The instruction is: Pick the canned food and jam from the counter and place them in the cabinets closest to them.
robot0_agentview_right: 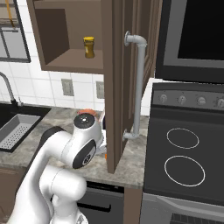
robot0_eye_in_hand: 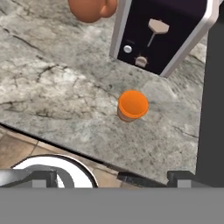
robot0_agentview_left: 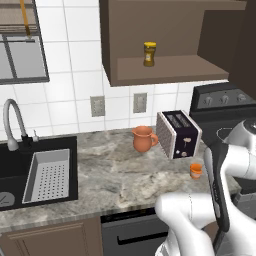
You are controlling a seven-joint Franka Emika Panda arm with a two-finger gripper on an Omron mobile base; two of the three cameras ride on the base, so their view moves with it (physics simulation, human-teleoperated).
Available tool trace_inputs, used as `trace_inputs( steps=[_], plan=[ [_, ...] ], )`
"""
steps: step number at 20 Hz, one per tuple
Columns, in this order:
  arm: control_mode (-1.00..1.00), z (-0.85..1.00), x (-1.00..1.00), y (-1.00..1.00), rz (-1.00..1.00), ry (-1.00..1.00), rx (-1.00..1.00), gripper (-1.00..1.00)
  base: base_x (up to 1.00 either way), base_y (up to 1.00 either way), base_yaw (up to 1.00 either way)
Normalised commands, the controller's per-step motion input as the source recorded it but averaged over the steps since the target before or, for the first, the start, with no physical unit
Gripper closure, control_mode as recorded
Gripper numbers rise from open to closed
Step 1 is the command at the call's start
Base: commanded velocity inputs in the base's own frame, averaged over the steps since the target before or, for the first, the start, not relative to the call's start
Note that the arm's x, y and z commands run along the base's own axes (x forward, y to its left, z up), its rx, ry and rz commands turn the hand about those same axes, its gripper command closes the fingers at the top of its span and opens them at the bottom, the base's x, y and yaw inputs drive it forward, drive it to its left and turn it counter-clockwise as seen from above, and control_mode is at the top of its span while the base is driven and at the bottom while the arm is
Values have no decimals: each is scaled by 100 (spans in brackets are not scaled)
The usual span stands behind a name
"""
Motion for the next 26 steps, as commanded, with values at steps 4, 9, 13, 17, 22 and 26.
trace_inputs(
  steps=[4,9,13,17,22,26],
  plan=[
    [-100,-14,3,2,0,-5,0,-100,0,0,0],
    [-100,0,0,4,0,0,0,-100,0,0,0],
    [-100,0,0,22,0,0,1,-100,0,0,0],
    [-100,0,0,15,0,0,1,-100,0,0,0],
    [-100,0,0,0,0,0,0,-100,0,0,0],
    [-100,-9,0,0,0,0,0,-100,0,0,0]
  ],
)
